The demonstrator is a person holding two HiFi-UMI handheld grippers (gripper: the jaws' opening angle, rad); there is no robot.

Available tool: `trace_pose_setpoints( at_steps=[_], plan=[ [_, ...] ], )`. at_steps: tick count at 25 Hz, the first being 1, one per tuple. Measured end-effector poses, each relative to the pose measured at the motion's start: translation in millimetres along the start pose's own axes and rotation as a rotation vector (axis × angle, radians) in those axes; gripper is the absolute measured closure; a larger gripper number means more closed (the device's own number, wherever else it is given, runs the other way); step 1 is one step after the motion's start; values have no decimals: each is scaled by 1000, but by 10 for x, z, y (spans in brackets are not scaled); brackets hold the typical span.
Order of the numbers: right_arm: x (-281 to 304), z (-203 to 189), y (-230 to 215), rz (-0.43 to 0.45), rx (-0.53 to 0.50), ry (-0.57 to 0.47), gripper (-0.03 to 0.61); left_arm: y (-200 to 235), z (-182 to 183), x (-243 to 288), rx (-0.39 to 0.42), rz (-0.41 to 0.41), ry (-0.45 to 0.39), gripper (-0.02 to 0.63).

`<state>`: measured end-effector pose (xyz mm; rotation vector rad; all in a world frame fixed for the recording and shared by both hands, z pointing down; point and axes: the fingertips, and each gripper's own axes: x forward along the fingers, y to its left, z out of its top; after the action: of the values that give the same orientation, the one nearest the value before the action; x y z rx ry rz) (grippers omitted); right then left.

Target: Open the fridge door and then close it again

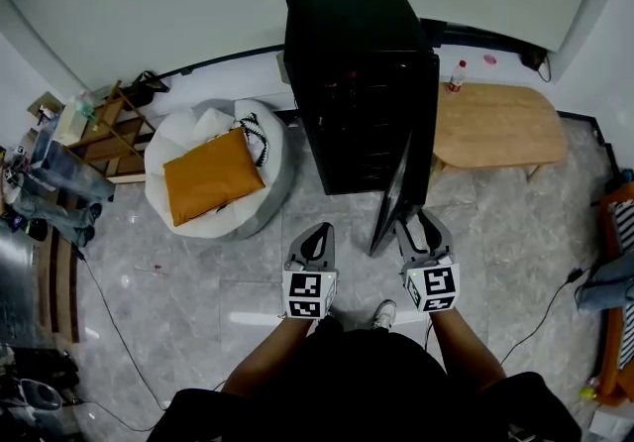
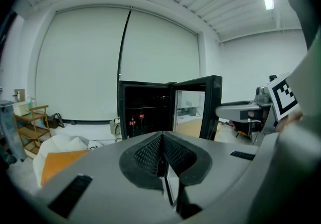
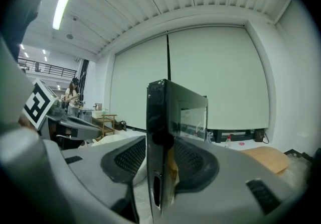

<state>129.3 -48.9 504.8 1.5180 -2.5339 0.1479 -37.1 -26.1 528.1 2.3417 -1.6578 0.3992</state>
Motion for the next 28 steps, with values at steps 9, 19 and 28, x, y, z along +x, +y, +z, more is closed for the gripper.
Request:
trace_pose_setpoints(
  at_steps=[9, 19, 28],
  plan=[
    [86, 8, -17, -36, -7, -3, 407, 188, -14, -64, -13, 24, -3, 591],
    [226, 53, 111, -41, -14, -2, 413, 278, 71, -40, -29, 2, -20, 591],
    [415, 87, 260, -62, -12, -1, 414, 421, 190, -27, -27, -42, -46, 592]
  ],
)
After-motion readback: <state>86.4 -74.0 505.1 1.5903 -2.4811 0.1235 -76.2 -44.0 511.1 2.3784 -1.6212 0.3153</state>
